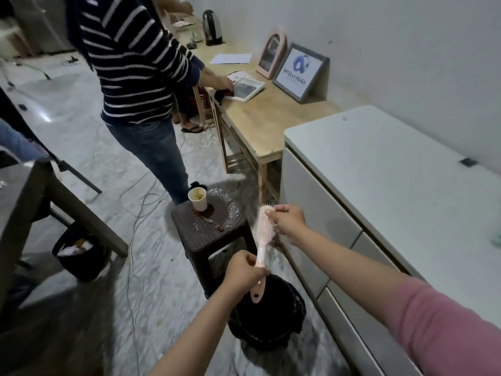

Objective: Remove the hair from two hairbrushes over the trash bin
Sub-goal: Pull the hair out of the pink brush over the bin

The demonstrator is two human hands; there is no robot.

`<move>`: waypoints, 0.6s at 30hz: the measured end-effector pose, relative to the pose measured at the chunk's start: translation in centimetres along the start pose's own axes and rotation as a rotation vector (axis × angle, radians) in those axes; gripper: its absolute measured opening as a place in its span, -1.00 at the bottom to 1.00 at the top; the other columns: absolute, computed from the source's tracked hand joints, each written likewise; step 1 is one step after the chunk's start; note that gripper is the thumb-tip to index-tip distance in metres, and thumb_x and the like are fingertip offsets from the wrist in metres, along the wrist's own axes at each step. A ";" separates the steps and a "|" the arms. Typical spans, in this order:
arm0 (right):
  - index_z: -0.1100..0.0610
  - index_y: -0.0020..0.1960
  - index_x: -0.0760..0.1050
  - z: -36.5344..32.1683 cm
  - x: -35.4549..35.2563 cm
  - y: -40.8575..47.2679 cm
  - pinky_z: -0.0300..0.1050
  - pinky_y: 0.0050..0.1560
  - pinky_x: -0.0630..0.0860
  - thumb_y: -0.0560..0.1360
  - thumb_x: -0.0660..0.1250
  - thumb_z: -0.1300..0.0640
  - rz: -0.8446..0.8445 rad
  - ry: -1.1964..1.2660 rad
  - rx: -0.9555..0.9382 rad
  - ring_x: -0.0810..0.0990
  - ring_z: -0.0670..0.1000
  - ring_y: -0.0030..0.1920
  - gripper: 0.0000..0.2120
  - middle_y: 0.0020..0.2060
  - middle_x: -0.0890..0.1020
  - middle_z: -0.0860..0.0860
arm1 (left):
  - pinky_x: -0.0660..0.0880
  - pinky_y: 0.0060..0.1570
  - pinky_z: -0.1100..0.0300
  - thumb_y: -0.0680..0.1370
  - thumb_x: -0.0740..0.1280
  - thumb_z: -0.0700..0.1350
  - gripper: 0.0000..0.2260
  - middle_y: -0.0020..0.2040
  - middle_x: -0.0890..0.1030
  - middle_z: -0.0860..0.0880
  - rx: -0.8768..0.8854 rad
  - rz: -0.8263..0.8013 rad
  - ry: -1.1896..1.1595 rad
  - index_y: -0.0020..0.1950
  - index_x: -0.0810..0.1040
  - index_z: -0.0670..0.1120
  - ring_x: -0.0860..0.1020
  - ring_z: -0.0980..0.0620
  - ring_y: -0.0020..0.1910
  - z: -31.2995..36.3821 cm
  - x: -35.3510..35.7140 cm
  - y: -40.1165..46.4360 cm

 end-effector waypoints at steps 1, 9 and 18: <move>0.22 0.09 0.51 -1.6 -0.2 -0.5 -0.28 -0.50 0.44 0.44 0.45 0.19 0.009 -0.003 -0.007 0.53 -0.03 -0.32 -0.73 -0.13 0.61 0.13 | 0.45 -0.17 0.12 0.37 0.49 -0.15 -0.79 -0.10 0.60 -0.10 0.016 -0.007 0.007 -0.14 0.47 -0.10 0.58 -0.04 -0.11 1.3 -0.9 -0.4; 0.20 -0.04 0.50 -12.3 -5.2 -4.1 -0.31 -0.51 0.46 0.45 0.44 0.22 0.118 0.064 -0.110 0.55 -0.06 -0.29 -0.85 -0.15 0.58 0.10 | 0.39 -0.32 0.20 0.39 0.47 -0.24 -0.81 -0.21 0.54 -0.03 0.190 -0.082 0.040 -0.18 0.45 -0.12 0.50 0.04 -0.26 11.7 -3.4 -3.1; 0.13 -0.21 0.44 -15.4 -18.7 -6.2 -0.18 -0.36 0.50 0.44 0.44 0.28 0.335 0.216 -0.131 0.58 0.09 -0.08 -0.82 -0.06 0.57 0.14 | 0.58 -0.07 0.00 0.35 0.51 -0.15 -0.77 -0.16 0.59 -0.05 0.305 -0.260 0.124 -0.14 0.48 -0.07 0.62 -0.08 -0.09 20.7 4.9 -4.9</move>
Point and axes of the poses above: each hand's wrist, its own y-axis towards the middle knuckle, its own x-axis out of the palm, z = x × y, the point moved 1 cm from there along y, towards the middle knuckle
